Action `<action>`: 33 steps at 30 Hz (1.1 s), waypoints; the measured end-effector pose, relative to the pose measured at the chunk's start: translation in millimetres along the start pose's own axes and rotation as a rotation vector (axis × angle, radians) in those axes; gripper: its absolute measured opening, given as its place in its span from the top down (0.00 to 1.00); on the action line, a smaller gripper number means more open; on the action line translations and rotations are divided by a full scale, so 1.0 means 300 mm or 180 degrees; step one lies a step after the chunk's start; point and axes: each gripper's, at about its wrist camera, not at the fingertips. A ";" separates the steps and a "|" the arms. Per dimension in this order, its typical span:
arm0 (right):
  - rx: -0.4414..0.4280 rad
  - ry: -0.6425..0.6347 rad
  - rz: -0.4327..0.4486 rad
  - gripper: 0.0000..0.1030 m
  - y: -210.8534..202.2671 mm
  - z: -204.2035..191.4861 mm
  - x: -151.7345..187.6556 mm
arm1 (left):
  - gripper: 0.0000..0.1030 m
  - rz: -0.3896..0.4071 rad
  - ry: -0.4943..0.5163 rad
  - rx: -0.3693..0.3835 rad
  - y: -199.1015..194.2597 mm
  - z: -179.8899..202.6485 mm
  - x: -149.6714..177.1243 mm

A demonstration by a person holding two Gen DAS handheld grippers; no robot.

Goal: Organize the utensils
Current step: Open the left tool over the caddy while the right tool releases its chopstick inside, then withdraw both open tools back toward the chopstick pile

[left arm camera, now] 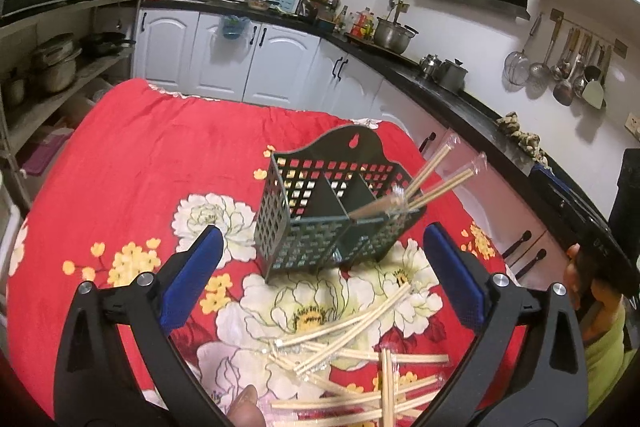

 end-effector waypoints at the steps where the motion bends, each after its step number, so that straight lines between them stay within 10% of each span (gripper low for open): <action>1: 0.0000 -0.0005 -0.0002 0.30 -0.003 0.000 0.004 | 0.10 -0.0010 0.0000 -0.0007 -0.001 0.001 0.008; 33: -0.0153 -0.0083 -0.0411 0.30 0.012 -0.067 0.195 | 0.10 -0.0285 -0.0230 -0.0210 -0.048 -0.064 0.250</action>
Point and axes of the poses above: each gripper's, at about its wrist camera, not at the fingertips, and y roughly the way its jaws point, z to its right, x to its underside, and after that the axes turned 7 degrees about x, right-handed
